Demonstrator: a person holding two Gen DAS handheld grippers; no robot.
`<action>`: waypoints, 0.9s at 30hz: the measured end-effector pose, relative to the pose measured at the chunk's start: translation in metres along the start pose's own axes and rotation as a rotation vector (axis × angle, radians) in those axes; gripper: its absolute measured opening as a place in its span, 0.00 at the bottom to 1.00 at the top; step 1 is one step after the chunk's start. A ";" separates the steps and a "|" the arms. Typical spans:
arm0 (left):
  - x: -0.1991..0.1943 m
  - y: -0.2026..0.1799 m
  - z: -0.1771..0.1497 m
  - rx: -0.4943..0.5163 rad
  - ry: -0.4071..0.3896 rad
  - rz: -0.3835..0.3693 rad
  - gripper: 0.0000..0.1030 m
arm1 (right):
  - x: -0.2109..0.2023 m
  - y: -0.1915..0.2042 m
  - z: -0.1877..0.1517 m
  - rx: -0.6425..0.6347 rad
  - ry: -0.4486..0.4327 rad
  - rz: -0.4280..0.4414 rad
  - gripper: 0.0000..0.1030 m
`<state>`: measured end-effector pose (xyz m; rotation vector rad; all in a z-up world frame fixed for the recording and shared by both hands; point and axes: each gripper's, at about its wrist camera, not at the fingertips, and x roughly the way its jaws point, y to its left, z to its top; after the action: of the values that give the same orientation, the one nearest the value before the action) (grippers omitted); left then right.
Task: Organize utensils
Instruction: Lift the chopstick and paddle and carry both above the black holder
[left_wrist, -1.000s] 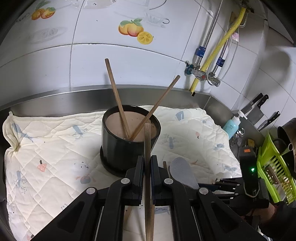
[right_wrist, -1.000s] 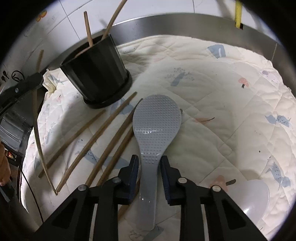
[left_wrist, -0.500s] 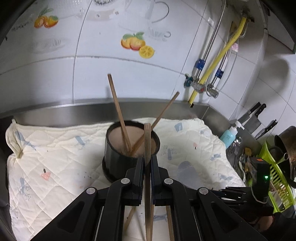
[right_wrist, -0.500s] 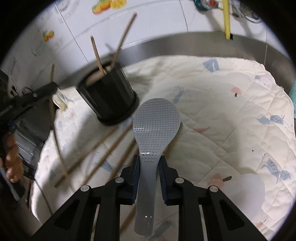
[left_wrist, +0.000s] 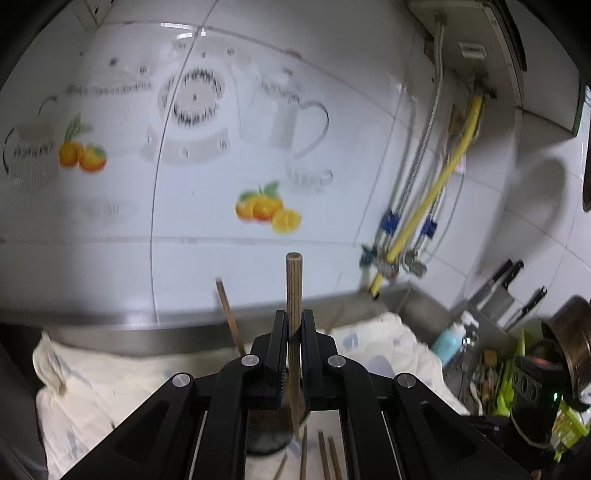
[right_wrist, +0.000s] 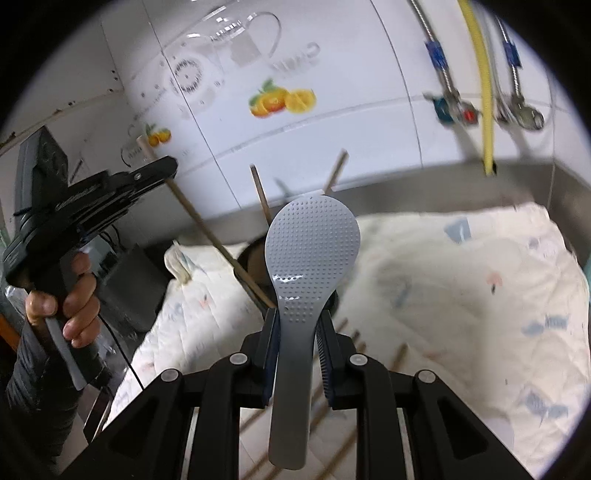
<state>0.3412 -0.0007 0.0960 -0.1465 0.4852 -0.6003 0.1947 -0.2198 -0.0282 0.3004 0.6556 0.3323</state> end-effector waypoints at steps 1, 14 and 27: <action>0.001 0.001 0.007 0.000 -0.010 0.003 0.06 | 0.001 0.002 0.005 0.001 -0.010 0.007 0.22; 0.009 0.008 0.046 0.052 -0.093 0.048 0.06 | 0.023 0.018 0.051 -0.037 -0.117 0.084 0.22; 0.045 0.053 -0.007 -0.046 0.007 0.092 0.06 | 0.073 0.021 0.071 -0.016 -0.246 0.134 0.22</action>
<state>0.3969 0.0175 0.0578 -0.1653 0.5098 -0.5000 0.2898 -0.1840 -0.0064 0.3637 0.3918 0.4208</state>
